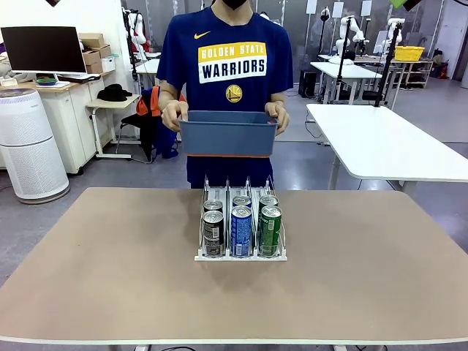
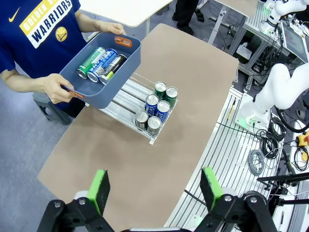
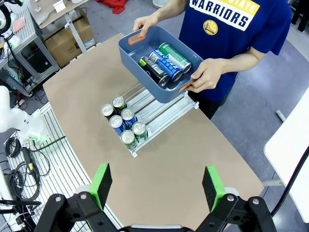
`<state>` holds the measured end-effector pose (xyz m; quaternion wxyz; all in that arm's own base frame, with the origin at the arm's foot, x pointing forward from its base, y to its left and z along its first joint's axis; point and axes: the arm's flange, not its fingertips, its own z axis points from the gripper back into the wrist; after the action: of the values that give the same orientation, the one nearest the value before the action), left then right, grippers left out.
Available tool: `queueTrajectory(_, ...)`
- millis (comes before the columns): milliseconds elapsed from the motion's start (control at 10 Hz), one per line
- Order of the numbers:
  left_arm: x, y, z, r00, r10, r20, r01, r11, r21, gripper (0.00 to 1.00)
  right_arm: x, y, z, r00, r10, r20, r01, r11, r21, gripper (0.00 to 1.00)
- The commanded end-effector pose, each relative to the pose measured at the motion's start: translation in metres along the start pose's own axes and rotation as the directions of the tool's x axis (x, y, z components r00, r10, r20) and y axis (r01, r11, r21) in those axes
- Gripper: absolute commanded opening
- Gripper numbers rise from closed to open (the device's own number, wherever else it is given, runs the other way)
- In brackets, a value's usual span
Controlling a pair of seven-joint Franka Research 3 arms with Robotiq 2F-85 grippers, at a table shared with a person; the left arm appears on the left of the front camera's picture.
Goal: Fill the beverage cans into the dispenser.
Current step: Pick up the Sprite handed by the human.
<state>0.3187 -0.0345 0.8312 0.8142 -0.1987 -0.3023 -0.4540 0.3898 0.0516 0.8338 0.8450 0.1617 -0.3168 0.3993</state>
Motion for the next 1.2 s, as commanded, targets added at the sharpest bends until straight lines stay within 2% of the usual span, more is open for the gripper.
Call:
queueTrajectory(0,-0.0013,0.0001,-0.0005,1.000,-0.001,-0.003,0.001,1.000,0.012,1.00,0.0002,0.0025,0.0009,1.000,-0.014,0.001,0.014,1.000,0.003,1.00)
queueTrajectory(1100,-0.0013,0.0001,-0.0005,1.000,-0.001,-0.003,0.001,1.000,0.012,1.00,0.0002,0.0025,0.0009,1.000,-0.014,0.001,0.014,1.000,0.003,1.00)
